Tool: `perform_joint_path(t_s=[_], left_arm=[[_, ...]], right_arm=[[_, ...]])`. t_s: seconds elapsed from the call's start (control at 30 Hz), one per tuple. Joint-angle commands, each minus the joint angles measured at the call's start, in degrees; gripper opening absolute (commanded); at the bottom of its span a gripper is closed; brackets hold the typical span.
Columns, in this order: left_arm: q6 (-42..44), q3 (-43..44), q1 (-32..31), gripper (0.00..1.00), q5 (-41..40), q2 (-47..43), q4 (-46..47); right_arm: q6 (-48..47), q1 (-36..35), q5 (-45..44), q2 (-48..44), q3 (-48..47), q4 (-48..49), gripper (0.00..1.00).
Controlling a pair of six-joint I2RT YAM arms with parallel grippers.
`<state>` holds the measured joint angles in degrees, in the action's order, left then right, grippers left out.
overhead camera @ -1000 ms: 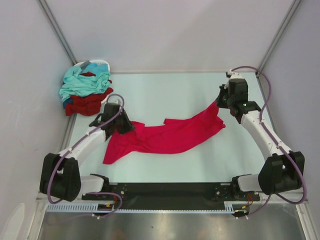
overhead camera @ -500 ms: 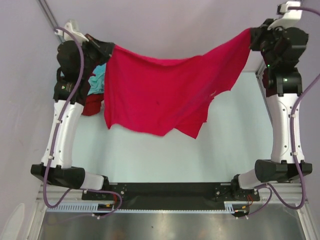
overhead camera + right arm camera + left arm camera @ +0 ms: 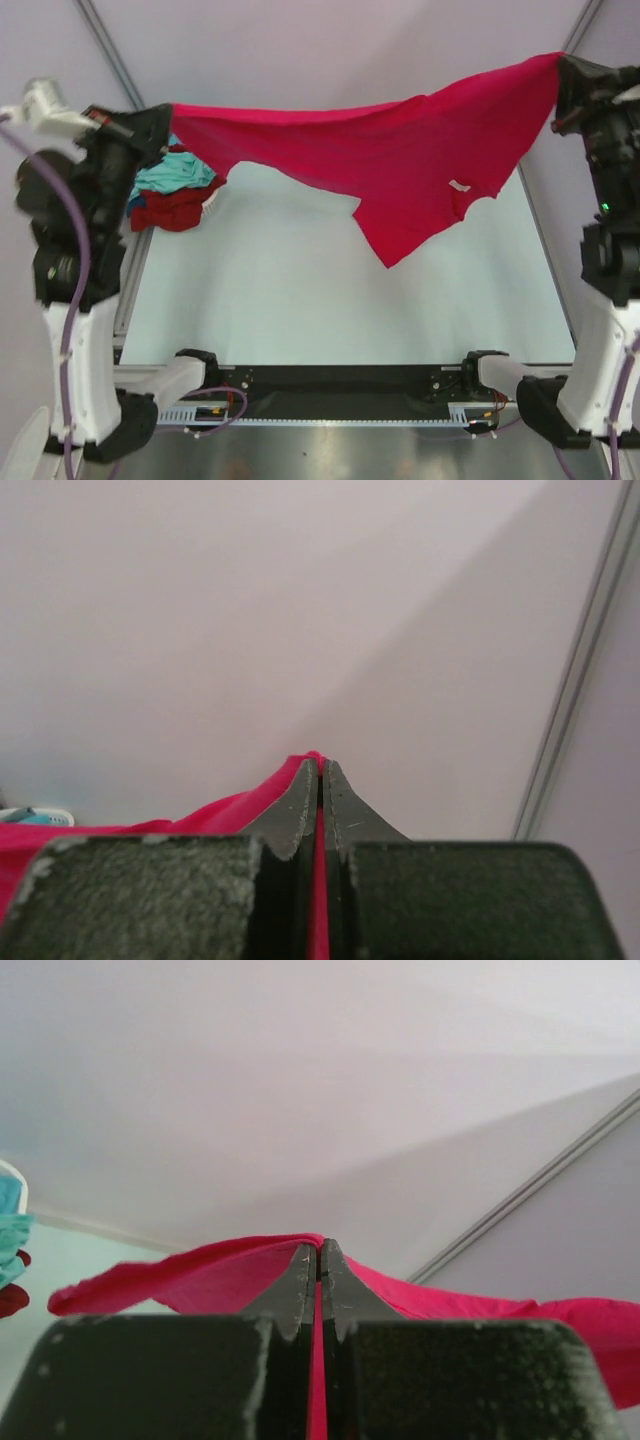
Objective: Fold and stack the t-shirts
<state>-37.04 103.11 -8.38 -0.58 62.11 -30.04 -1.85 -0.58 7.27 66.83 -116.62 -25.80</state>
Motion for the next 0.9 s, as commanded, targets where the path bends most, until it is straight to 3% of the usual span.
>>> perform_joint_path(t_s=[0.0, 0.17, 0.37, 0.63, 0.8, 0.87], left_arm=[[0.4, -0.1, 0.6, 0.00, -4.5, -10.8, -2.1], [-1.4, 0.1, 0.6, 0.00, -4.5, -15.9, -5.2], [-2.5, -0.4, 0.6, 0.00, -7.1, -14.2, -8.4], [-5.0, -16.1, 0.7, 0.00, -7.4, -5.7, 0.7], [-6.6, -27.1, 0.6, 0.00, -8.6, 2.8, 9.6], [-6.2, -31.4, 0.6, 0.00, -9.1, 7.9, 14.7]], right_arm=[[-2.8, 0.1, 1.1, -5.1, -8.2, -4.7, 0.00], [-3.6, 0.1, -0.6, -5.7, -16.4, -10.5, 0.00], [-6.8, 1.8, -5.8, -4.1, -15.6, -12.7, 0.00], [-8.1, 1.8, -7.3, 2.2, -1.0, -7.8, 0.00], [-4.4, 1.9, -5.7, 4.3, 21.6, 7.4, 0.00], [-3.8, 1.9, -4.0, 7.0, 25.1, 11.4, 0.00]])
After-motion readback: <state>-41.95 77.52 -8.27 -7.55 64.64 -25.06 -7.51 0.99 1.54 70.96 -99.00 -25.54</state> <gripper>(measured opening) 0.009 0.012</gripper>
